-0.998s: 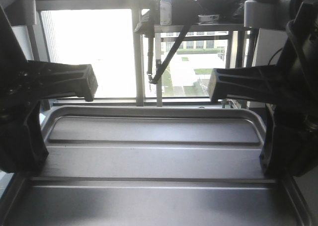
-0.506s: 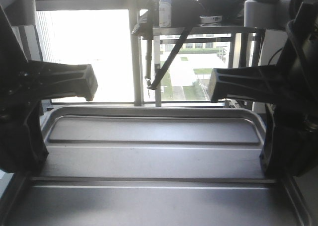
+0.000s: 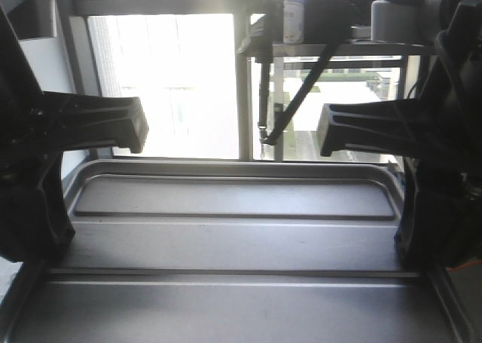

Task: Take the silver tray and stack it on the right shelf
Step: 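Keep holding the tray with both grippers while the base drives, then hold the tray while the base approaches the shelf with another tray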

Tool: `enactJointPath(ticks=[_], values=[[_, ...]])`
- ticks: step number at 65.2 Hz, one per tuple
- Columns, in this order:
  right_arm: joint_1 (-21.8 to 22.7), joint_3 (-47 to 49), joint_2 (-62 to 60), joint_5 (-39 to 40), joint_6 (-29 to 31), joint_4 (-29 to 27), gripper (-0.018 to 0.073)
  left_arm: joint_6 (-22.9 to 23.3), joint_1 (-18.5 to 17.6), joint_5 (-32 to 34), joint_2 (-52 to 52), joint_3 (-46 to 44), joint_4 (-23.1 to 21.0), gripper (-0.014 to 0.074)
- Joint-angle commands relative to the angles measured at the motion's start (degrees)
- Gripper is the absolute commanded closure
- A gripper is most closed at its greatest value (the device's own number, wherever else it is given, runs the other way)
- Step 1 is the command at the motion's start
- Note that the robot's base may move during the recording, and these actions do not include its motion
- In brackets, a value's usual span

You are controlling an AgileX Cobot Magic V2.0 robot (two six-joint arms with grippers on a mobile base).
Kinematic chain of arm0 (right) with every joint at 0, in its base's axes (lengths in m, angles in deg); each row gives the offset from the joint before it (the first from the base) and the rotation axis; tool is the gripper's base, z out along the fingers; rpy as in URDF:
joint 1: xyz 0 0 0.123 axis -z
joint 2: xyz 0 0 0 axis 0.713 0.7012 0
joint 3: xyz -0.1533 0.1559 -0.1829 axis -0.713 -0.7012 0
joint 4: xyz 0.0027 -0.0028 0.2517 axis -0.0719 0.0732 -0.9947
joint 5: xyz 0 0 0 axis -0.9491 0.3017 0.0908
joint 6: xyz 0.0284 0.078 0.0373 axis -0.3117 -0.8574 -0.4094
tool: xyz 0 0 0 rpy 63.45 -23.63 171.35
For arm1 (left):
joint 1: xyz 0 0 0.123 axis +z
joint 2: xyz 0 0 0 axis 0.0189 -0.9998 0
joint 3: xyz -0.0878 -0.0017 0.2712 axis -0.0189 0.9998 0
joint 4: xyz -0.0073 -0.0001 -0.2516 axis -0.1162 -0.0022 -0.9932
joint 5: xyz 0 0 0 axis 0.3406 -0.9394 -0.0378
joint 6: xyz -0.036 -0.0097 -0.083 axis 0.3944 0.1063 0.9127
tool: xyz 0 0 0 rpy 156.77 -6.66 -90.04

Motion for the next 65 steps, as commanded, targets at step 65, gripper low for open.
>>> enactJointPath(ticks=[65], values=[[0.20,1.35,-1.73,1.09,-0.40,1.94,0.0501,0.29,-0.42,-0.45,1.72,-1.19,0.73,0.0697]])
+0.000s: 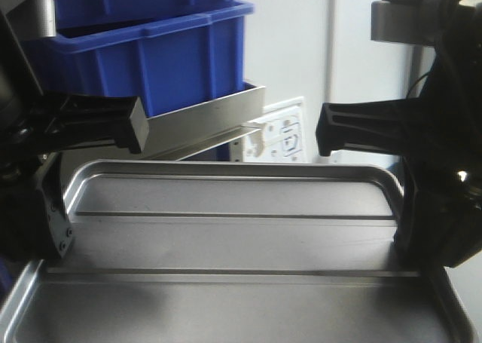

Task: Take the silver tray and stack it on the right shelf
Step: 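Hold the tray while the base approaches the shelf with another tray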

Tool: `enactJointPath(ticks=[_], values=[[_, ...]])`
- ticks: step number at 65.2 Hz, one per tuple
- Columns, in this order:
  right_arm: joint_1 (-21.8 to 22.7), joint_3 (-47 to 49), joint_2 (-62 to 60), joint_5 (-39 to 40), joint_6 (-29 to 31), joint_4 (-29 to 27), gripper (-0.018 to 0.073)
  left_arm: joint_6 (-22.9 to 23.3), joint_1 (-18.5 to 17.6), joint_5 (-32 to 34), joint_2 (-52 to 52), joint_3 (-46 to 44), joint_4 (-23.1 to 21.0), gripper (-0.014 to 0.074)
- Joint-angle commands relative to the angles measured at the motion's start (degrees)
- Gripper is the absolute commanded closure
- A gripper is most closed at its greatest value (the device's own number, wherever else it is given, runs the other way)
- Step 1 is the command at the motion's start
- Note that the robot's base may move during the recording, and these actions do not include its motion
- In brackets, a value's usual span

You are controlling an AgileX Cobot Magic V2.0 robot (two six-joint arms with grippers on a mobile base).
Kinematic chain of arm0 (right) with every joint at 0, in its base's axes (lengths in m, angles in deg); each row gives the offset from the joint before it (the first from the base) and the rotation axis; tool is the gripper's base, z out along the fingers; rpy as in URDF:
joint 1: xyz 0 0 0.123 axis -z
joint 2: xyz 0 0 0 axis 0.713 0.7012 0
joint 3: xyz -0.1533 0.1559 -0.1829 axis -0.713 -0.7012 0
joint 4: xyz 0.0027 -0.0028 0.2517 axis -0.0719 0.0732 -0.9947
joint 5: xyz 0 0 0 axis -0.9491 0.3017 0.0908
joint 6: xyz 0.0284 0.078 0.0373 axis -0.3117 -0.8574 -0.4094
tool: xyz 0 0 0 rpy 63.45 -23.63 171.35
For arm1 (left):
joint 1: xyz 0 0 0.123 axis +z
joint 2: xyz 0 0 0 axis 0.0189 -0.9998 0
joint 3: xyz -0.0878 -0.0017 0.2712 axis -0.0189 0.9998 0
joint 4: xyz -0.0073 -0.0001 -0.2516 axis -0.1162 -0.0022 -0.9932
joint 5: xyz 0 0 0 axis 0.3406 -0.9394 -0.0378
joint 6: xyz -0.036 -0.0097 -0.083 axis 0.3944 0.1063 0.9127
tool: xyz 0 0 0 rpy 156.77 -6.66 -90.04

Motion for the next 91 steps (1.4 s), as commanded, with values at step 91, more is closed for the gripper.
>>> enactJointPath(ticks=[91], values=[[0.20,1.35,-1.73,1.09,-0.40,1.92,0.0501,0.29,-0.42,-0.45,1.72,-1.19,0.73,0.0697]])
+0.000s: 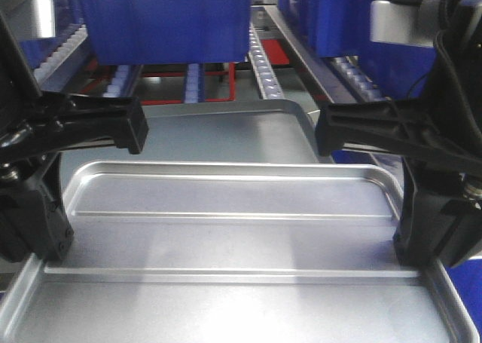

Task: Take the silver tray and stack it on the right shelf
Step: 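Hold the tray while the base approaches the shelf with another tray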

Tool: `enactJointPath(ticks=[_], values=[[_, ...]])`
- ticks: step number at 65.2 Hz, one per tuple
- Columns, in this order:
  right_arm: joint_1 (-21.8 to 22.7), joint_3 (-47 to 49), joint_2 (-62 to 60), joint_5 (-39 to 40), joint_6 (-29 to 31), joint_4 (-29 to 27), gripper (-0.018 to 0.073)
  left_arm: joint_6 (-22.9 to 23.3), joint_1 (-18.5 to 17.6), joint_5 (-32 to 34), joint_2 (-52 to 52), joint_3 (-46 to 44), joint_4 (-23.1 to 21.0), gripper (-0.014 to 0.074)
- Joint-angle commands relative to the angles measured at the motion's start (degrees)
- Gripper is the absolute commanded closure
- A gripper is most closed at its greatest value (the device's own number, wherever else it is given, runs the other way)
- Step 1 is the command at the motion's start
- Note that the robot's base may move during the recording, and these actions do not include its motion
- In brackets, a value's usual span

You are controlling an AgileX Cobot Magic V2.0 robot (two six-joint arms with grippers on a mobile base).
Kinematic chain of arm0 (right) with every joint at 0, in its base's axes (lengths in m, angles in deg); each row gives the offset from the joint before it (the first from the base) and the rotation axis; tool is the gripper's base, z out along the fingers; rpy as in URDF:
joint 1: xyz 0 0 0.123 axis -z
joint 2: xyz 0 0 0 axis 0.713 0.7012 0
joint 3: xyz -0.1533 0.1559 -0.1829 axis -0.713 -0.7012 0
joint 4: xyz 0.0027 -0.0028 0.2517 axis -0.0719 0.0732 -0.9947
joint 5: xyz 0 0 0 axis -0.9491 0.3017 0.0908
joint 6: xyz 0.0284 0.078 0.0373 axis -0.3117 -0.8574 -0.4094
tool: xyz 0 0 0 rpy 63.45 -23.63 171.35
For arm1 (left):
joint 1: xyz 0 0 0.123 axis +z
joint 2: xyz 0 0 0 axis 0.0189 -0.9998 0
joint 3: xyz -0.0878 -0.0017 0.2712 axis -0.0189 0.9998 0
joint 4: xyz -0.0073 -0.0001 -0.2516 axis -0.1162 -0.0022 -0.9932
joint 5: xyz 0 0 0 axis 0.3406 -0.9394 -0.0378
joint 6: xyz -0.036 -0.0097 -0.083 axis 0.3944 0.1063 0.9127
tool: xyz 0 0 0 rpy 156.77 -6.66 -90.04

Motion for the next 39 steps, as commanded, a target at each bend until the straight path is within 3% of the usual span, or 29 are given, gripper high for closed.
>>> enactJointPath(ticks=[1,39], values=[[0.20,1.35,-1.73,1.09,-0.40,1.92,0.0501,0.29,-0.42,-0.45,1.72,-1.19,0.73,0.0697],[0.20,1.35,-1.73,1.09,-0.40,1.92,0.0501,0.29,-0.42,-0.45,1.72,-1.19,0.84,0.0697]])
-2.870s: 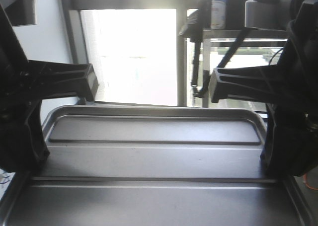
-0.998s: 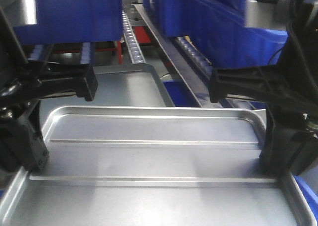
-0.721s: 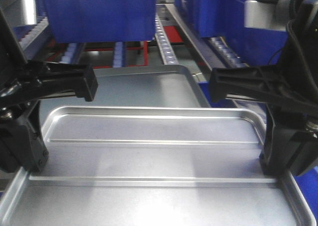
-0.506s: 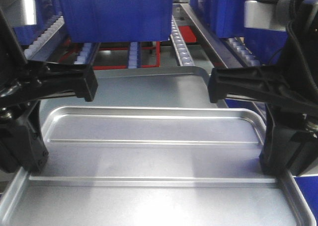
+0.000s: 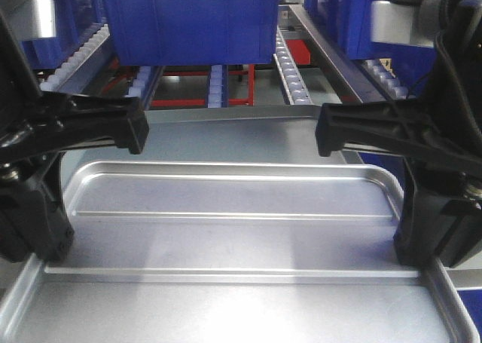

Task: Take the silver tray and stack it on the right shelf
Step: 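Hold the tray while the base approaches the shelf with another tray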

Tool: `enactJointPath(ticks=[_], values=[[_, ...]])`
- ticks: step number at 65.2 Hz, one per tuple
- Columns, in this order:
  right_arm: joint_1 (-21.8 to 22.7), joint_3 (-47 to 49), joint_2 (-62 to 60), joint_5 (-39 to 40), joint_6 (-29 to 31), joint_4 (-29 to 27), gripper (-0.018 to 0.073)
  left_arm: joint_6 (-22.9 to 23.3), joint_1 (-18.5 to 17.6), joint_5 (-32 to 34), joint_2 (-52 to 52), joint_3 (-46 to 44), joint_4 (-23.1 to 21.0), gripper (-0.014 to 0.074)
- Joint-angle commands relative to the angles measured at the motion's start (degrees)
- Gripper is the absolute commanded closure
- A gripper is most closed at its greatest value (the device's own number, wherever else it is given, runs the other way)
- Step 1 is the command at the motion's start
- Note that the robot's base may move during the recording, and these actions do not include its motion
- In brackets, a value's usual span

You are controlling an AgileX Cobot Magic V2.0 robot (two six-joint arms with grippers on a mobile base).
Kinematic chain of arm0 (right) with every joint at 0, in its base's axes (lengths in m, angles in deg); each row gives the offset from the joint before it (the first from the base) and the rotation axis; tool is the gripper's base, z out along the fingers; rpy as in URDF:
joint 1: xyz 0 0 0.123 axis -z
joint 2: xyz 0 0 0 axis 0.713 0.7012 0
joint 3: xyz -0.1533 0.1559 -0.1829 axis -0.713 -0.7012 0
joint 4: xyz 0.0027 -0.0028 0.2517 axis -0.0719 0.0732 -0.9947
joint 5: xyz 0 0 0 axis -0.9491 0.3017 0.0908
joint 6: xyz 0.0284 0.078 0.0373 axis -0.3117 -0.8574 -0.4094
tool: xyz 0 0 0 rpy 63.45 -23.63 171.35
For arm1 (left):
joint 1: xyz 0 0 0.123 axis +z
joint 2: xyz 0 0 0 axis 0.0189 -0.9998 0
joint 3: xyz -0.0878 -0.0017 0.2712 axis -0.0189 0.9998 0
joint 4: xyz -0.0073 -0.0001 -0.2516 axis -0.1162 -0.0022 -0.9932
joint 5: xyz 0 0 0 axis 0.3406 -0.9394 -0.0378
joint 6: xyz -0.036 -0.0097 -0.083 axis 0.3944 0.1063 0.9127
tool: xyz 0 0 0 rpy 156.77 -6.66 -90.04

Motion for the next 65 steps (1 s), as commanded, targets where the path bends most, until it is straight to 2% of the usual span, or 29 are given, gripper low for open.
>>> enactJointPath(ticks=[1,65], values=[[0.20,1.35,-1.73,1.09,-0.40,1.92,0.0501,0.29,-0.42,-0.45,1.72,-1.19,0.84,0.0697],[0.20,1.35,-1.73,1.15,-0.40,1.92,0.0501,0.29,-0.42,-0.45,1.72,-1.19,0.85,0.0697]])
